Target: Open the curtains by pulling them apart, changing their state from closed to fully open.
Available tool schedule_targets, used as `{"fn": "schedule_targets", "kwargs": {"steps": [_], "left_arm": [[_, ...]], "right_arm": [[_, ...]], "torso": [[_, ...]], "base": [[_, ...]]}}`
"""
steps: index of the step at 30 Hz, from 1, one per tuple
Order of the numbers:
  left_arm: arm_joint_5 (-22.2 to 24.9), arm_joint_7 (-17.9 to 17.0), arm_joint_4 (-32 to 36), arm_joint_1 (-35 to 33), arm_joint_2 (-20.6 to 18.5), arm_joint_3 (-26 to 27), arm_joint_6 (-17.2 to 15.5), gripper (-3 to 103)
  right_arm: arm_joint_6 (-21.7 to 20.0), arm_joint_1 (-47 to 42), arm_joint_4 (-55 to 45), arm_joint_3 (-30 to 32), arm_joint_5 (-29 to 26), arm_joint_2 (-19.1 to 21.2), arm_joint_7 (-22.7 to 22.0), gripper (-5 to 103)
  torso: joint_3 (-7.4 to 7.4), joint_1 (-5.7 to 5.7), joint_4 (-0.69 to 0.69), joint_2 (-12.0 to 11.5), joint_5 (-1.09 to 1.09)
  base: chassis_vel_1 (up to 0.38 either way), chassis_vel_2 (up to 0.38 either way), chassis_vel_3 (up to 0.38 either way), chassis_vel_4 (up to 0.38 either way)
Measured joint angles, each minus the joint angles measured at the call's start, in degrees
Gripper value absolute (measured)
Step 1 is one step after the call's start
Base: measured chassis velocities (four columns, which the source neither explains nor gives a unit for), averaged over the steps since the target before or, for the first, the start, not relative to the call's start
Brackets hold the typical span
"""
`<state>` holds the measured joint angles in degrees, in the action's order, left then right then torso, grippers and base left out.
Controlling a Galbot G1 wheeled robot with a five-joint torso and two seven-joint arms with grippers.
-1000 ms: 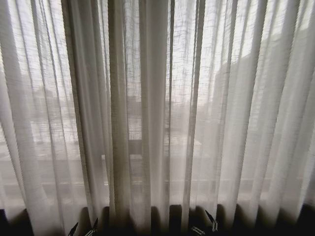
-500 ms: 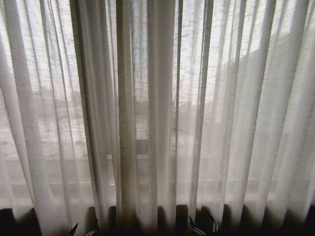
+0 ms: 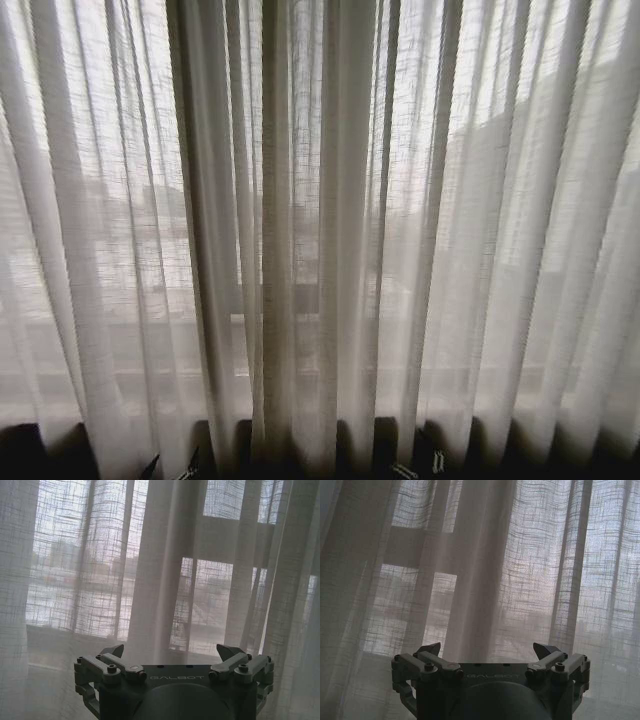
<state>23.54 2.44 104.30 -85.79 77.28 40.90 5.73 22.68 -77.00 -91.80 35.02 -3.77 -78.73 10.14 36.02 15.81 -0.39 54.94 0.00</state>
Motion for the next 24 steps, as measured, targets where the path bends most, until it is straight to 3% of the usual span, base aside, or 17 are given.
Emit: {"fn": "schedule_targets", "kwargs": {"steps": [24], "left_arm": [[0.23, 0.33, -1.31, 0.2, 0.01, 0.02, 0.46, 100]], "right_arm": [[0.08, 0.19, 0.48, -0.65, 0.93, 0.0, -0.05, 100]], "torso": [[0.0, 0.02, 0.0, 0.0, -0.01]], "base": [[0.054, 0.054, -0.056, -0.056]]}}
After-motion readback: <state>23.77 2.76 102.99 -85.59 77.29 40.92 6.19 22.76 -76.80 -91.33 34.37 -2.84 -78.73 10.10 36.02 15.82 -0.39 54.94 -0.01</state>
